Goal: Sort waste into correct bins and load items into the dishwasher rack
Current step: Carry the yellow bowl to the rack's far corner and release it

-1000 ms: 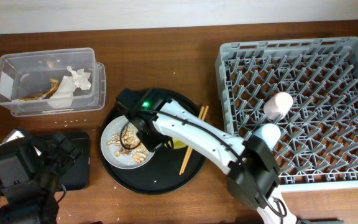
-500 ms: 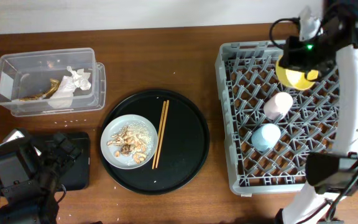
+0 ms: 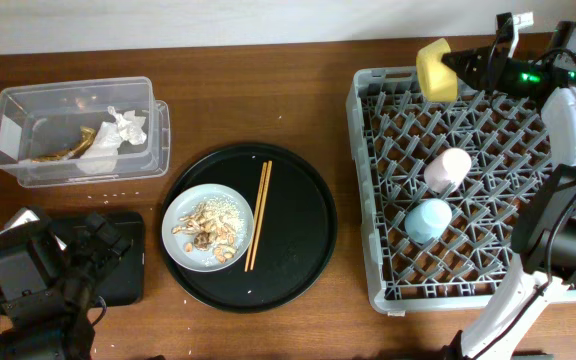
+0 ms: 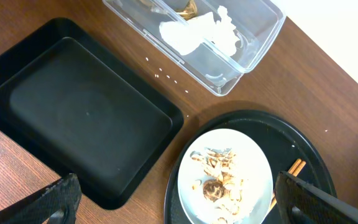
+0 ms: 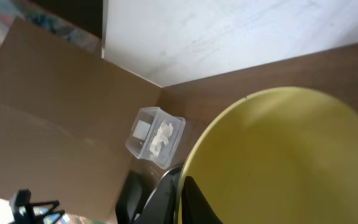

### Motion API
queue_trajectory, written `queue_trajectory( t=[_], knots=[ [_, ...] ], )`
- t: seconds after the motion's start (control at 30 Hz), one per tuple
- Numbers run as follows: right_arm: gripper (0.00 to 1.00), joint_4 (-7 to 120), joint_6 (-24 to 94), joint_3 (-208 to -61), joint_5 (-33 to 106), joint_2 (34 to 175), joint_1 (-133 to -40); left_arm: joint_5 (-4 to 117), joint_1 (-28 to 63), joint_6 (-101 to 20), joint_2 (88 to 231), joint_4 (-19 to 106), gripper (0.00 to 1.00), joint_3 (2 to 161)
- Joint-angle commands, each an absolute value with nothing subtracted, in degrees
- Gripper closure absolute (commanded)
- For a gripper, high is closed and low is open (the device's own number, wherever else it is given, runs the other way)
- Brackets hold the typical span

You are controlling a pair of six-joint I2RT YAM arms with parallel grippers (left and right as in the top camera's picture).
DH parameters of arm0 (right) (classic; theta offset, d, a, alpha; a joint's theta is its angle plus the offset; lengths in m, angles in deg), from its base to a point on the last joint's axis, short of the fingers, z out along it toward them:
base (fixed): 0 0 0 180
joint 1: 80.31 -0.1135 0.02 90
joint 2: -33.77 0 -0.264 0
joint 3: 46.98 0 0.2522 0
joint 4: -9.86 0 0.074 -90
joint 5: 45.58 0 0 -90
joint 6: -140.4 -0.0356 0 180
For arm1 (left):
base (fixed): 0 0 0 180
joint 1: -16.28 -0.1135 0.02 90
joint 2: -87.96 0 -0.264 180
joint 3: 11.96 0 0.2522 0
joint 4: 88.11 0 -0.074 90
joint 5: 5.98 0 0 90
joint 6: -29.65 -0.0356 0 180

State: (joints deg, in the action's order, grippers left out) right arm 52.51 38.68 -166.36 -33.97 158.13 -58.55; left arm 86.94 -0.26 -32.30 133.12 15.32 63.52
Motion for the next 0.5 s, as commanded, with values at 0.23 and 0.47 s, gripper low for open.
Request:
queue_trajectory(
  t=[0.23,0.47],
  knots=[
    [0.95,57.5,26.4,-166.3,-34.7,163.4,-54.4,86.6,-0.4,-32.6,133.1,15.5,0.01,63.6],
    [0.67,68.8,27.8,-166.4,-17.6,161.0,-50.6,86.6,-0.4,-32.6,133.1,15.5,0.01,63.6]
  ],
)
